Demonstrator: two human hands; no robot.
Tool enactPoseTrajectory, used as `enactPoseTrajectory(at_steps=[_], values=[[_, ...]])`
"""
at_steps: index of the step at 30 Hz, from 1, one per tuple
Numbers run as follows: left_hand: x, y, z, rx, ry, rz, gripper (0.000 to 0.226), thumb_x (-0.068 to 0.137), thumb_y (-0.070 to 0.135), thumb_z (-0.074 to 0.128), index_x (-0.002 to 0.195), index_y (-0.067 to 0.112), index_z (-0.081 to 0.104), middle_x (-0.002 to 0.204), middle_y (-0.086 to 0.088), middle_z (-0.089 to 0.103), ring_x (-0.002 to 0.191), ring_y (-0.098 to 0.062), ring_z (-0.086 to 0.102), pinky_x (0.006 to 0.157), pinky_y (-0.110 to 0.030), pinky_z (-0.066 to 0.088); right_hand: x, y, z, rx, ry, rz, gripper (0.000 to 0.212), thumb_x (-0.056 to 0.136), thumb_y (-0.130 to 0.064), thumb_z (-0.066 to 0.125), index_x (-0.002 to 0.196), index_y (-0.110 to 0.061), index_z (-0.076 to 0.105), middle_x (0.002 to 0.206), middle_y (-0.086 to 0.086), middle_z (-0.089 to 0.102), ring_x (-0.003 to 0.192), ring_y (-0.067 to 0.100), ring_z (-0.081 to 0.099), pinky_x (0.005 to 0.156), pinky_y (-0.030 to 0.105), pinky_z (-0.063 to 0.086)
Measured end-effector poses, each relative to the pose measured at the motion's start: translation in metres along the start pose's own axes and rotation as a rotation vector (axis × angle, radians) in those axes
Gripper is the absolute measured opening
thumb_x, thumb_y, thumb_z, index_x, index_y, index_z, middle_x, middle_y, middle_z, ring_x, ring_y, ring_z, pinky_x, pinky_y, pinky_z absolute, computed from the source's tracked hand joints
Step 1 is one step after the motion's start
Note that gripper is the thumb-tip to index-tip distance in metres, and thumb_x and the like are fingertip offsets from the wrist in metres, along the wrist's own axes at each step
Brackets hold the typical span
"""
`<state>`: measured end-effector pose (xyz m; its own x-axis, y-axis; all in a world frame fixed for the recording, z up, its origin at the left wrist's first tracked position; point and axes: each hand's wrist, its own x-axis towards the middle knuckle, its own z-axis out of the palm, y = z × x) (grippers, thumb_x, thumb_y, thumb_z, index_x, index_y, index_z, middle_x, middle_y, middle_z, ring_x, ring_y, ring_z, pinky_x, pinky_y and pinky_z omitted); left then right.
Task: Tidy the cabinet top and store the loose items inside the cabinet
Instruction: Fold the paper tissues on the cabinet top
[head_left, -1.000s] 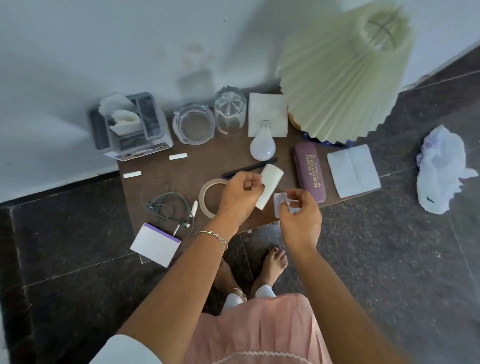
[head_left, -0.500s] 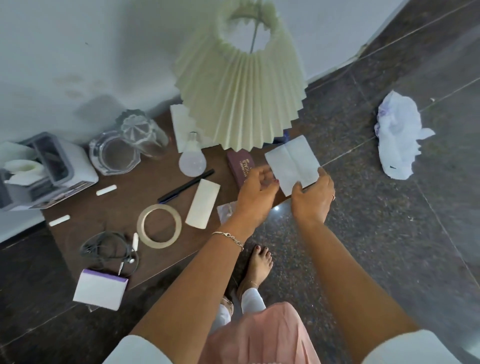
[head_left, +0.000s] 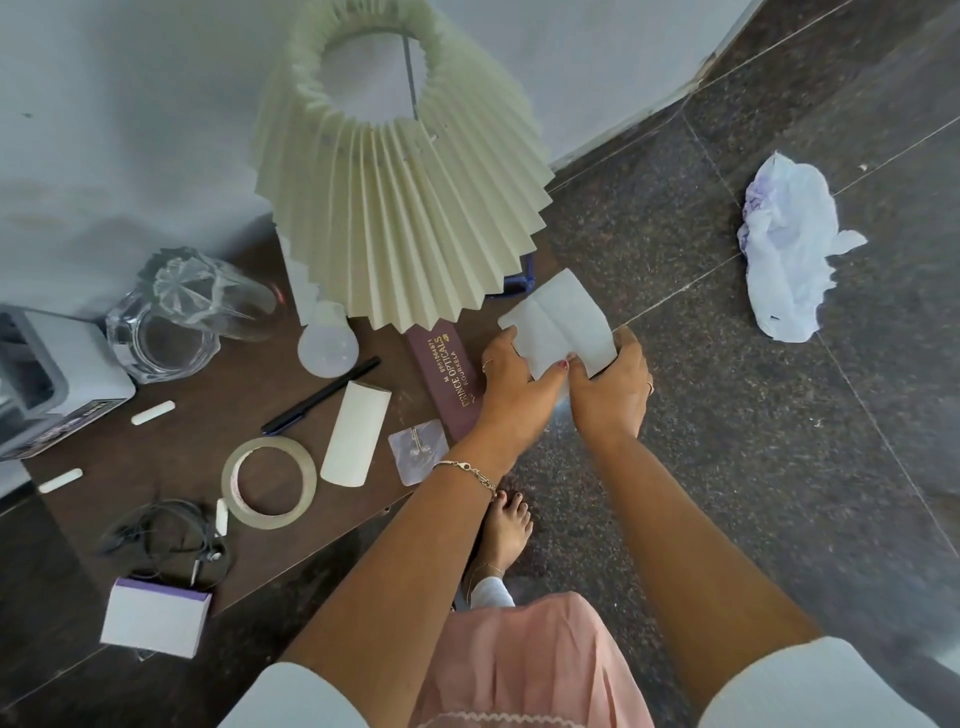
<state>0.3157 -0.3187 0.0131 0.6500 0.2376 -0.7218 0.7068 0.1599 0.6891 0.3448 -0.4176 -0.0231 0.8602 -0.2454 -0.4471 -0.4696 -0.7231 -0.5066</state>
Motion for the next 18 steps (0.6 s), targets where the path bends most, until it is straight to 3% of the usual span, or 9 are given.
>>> enactPoseTrajectory(at_steps=[3, 6, 9, 12, 18], values=[[0.002, 0.002, 0.004, 0.0, 0.016, 0.006, 0.082, 0.083, 0.022, 0.069, 0.148, 0.013, 0.021, 0.147, -0.002, 0.02, 0.134, -0.021, 0.039, 0.108, -0.044, 0.042, 0.003, -0.003, -0.005, 0.004, 0.073, -0.037, 0.07, 0.081, -0.027, 0.072, 0.142, -0.016, 0.038, 0.138, 0.002, 0.049, 0.13, 0.024, 0.04, 0.109, 0.039, 0.034], [0.005, 0.003, 0.006, 0.001, 0.029, -0.004, 0.088, 0.071, 0.032, 0.067, 0.146, 0.016, 0.024, 0.144, -0.002, 0.022, 0.129, -0.022, 0.045, 0.105, -0.043, 0.044, 0.003, -0.004, -0.007, 0.072, 0.069, -0.086, 0.036, 0.077, -0.016, 0.072, 0.111, -0.02, 0.06, 0.112, -0.002, 0.063, 0.108, 0.019, 0.055, 0.089, 0.035, 0.047], [0.008, 0.001, 0.006, -0.022, 0.029, -0.018, 0.079, 0.081, 0.024, 0.068, 0.147, 0.016, 0.024, 0.146, -0.006, 0.023, 0.125, -0.023, 0.049, 0.103, -0.044, 0.046, -0.001, -0.003, -0.01, 0.173, -0.006, -0.091, 0.013, 0.077, -0.01, 0.066, 0.086, -0.02, 0.065, 0.086, -0.007, 0.066, 0.08, 0.01, 0.06, 0.07, 0.028, 0.049], [0.008, 0.0, 0.004, -0.039, 0.016, -0.018, 0.072, 0.084, 0.021, 0.066, 0.144, 0.014, 0.026, 0.142, -0.006, 0.034, 0.123, -0.02, 0.05, 0.103, -0.041, 0.046, -0.008, 0.0, -0.013, 0.293, -0.038, -0.043, 0.012, 0.082, -0.01, 0.064, 0.087, -0.021, 0.063, 0.082, -0.012, 0.064, 0.074, 0.002, 0.058, 0.068, 0.021, 0.046], [-0.002, 0.0, -0.002, -0.171, -0.021, -0.03, 0.053, 0.093, 0.007, 0.056, 0.139, 0.011, 0.029, 0.139, -0.004, 0.047, 0.111, -0.011, 0.055, 0.098, -0.031, 0.048, -0.026, 0.01, -0.02, 0.535, -0.151, 0.079, 0.013, 0.086, -0.008, 0.065, 0.09, -0.019, 0.061, 0.09, 0.003, 0.067, 0.08, 0.017, 0.062, 0.073, 0.04, 0.055]])
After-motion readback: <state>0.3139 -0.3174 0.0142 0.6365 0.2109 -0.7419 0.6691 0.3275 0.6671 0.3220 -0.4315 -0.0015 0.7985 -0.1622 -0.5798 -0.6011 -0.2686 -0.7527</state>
